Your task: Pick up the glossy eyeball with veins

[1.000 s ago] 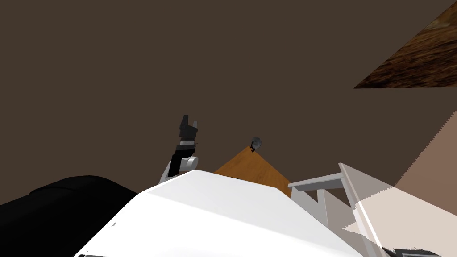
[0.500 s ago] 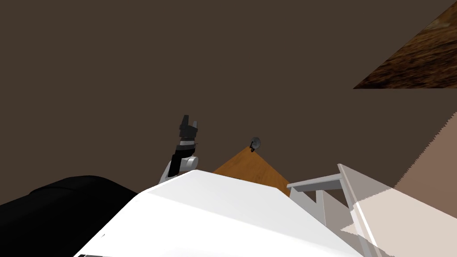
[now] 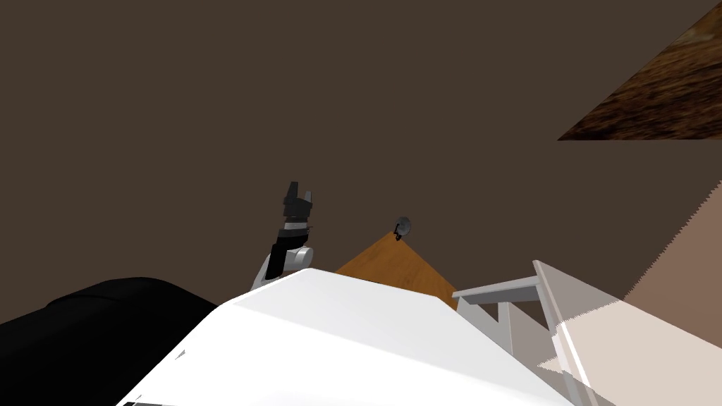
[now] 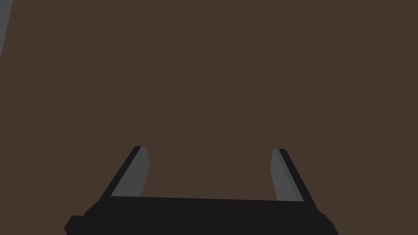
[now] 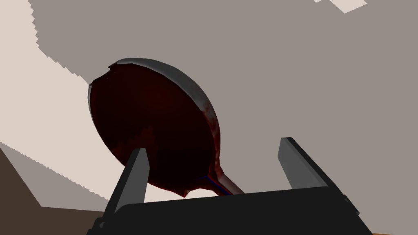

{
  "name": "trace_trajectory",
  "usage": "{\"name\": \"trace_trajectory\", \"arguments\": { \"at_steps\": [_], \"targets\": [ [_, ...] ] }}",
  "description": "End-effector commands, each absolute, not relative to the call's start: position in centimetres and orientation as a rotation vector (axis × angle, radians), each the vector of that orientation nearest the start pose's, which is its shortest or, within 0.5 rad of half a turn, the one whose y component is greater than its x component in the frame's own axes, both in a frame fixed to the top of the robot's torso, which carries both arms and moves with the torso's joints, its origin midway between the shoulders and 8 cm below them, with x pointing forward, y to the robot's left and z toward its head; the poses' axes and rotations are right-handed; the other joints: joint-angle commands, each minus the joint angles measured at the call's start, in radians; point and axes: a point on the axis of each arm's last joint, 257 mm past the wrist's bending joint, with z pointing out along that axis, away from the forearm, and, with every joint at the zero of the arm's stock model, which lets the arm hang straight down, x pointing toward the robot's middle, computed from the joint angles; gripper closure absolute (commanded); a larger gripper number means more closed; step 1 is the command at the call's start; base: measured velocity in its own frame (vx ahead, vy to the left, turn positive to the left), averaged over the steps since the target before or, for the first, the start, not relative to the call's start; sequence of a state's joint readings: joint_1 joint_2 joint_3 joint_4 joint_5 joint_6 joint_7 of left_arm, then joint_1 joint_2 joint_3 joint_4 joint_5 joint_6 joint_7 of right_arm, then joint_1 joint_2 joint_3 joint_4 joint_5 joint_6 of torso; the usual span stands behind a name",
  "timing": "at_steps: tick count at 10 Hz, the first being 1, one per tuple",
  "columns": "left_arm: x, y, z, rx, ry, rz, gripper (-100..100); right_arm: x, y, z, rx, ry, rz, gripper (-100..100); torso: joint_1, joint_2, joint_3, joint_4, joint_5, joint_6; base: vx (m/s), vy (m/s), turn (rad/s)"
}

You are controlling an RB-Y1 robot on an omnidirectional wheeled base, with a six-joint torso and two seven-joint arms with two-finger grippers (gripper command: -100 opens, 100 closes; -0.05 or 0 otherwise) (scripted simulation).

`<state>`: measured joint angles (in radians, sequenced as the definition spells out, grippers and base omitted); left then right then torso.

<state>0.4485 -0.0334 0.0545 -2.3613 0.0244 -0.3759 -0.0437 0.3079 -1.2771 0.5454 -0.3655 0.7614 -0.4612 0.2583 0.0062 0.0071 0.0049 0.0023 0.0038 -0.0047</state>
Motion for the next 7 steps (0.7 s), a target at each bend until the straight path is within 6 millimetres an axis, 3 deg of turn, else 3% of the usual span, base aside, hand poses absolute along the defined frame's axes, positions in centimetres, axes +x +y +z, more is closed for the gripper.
{"name": "trace_trajectory", "arguments": {
  "at_steps": [1, 2, 3, 4, 6, 7],
  "targets": [
    [34.6, 29.8, 5.4, -0.672, 0.574, -1.243, 0, -1.5, -85.6, -33.4, -0.436, 2.983, -0.92, -100, 0.0, 0.0, 0.0, 0.0, 0.0, 0.0, 0.001, 0.007, -0.006],
    [34.6, 29.8, 5.4, -0.672, 0.574, -1.243, 0, -1.6, -85.2, -33.7, -0.454, 2.987, -0.904, -100, 0.002, 0.0, 0.0, 0.0, 0.001, 0.0, 0.0, 0.0, 0.0],
    [34.6, 29.8, 5.4, -0.672, 0.574, -1.243, 0, -1.6, -85.3, -33.6, -0.445, 2.985, -0.909, 0, 0.002, 0.0, 0.0, 0.0, 0.001, 0.0, 0.0, 0.0, 0.0],
    [34.6, 29.8, 5.4, -0.672, 0.574, -1.243, 0, -2.5, -84.5, -35.1, -0.436, 2.998, -0.9, -100, 0.001, 0.0, 0.0, 0.0, 0.001, 0.0, 0.015, -0.053, 0.046],
    [34.6, 29.8, 5.4, -0.672, 0.574, -1.243, 0, -1.0, -82.7, -36.9, -0.464, 2.985, -0.82, -100, -0.007, -0.002, -0.001, 0.001, -0.004, -0.003, 0.017, -0.071, -0.009],
    [34.6, 29.8, 5.4, -0.672, 0.574, -1.243, 0, -2.4, -84.4, -35.3, -0.439, 2.997, -0.895, -100, -0.012, -0.004, -0.001, 0.001, -0.01, -0.007, 0.003, -0.007, 0.036]
  ]
}}
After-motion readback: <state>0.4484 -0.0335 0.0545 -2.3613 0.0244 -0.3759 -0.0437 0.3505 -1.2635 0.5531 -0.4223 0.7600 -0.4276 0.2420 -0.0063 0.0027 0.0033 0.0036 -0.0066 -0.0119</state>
